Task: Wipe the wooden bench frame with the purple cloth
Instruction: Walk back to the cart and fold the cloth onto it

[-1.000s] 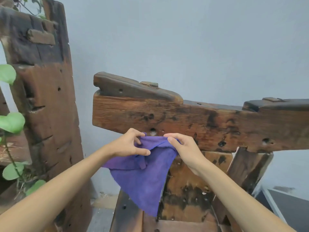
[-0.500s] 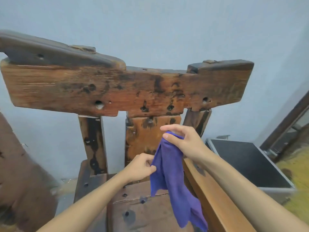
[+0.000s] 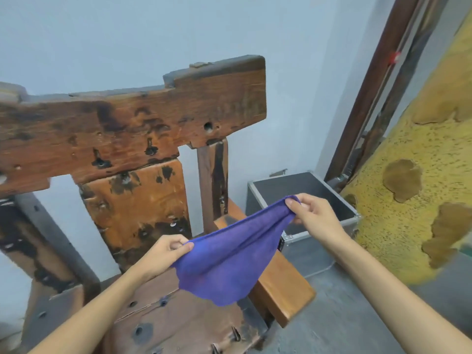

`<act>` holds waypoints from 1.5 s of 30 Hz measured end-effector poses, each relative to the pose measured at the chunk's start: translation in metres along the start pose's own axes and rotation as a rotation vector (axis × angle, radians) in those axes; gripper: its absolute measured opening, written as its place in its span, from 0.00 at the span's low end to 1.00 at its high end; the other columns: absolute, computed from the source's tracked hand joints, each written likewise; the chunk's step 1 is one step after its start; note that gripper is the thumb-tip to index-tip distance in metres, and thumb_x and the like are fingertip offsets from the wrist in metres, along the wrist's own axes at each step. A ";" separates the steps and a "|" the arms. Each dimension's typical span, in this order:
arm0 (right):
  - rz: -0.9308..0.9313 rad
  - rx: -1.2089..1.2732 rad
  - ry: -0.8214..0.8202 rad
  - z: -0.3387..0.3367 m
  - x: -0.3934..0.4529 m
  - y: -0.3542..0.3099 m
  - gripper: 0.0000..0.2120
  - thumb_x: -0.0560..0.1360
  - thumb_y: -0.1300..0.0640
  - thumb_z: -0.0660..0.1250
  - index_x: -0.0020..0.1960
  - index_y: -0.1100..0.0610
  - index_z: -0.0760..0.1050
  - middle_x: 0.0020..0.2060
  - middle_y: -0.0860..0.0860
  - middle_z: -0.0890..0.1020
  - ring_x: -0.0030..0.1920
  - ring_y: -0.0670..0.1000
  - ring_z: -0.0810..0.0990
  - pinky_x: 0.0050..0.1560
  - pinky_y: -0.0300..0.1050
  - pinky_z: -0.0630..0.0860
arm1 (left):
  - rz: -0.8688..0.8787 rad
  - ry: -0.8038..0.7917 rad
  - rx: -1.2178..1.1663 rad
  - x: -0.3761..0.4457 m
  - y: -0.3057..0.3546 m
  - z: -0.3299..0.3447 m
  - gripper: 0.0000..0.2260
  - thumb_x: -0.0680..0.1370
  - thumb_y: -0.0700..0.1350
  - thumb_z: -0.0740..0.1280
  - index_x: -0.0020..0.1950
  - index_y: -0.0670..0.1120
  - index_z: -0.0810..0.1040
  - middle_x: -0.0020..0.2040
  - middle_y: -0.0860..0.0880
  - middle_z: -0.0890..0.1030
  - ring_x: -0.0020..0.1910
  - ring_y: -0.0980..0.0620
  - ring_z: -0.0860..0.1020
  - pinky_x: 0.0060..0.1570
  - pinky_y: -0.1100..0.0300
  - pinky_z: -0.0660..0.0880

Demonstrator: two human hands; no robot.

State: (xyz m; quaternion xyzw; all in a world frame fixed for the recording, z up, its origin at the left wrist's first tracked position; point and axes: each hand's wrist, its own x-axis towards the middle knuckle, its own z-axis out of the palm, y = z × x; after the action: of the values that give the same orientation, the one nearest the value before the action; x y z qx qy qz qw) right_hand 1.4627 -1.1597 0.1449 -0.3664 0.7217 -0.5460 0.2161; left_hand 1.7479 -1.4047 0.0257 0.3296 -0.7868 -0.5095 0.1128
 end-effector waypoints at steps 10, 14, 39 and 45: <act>0.226 0.132 0.453 -0.174 -0.043 0.117 0.16 0.82 0.53 0.67 0.37 0.58 0.79 0.31 0.48 0.76 0.35 0.46 0.71 0.37 0.43 0.66 | 0.029 -0.004 -0.220 0.079 0.111 0.158 0.16 0.76 0.50 0.75 0.31 0.47 0.78 0.27 0.49 0.74 0.27 0.54 0.70 0.26 0.67 0.67; 0.356 0.110 0.606 -0.222 -0.069 0.149 0.22 0.80 0.55 0.68 0.27 0.52 0.72 0.24 0.43 0.67 0.30 0.47 0.65 0.32 0.41 0.61 | -0.075 -0.355 -0.452 0.099 0.166 0.240 0.10 0.73 0.50 0.76 0.44 0.44 0.86 0.40 0.45 0.84 0.39 0.52 0.82 0.44 0.60 0.82; 0.521 -0.394 0.671 -0.446 -0.097 0.284 0.14 0.74 0.57 0.65 0.53 0.48 0.86 0.46 0.48 0.85 0.47 0.47 0.83 0.52 0.41 0.77 | -0.149 -1.322 -0.398 0.218 0.350 0.708 0.17 0.75 0.40 0.72 0.62 0.37 0.82 0.63 0.33 0.81 0.65 0.38 0.80 0.69 0.47 0.73; 0.540 0.281 0.872 -0.517 -0.082 0.321 0.17 0.75 0.74 0.62 0.55 0.59 0.83 0.52 0.58 0.82 0.45 0.50 0.88 0.44 0.41 0.82 | 0.009 -1.185 -0.111 0.254 0.412 0.775 0.16 0.66 0.43 0.71 0.53 0.43 0.85 0.44 0.35 0.82 0.42 0.45 0.78 0.36 0.58 0.78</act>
State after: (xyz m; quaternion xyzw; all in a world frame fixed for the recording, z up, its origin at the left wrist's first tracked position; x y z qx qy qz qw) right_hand 1.0531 -0.7276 -0.0063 0.1263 0.7330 -0.6641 0.0759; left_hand 0.9914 -0.8936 -0.0059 -0.0206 -0.6891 -0.6465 -0.3266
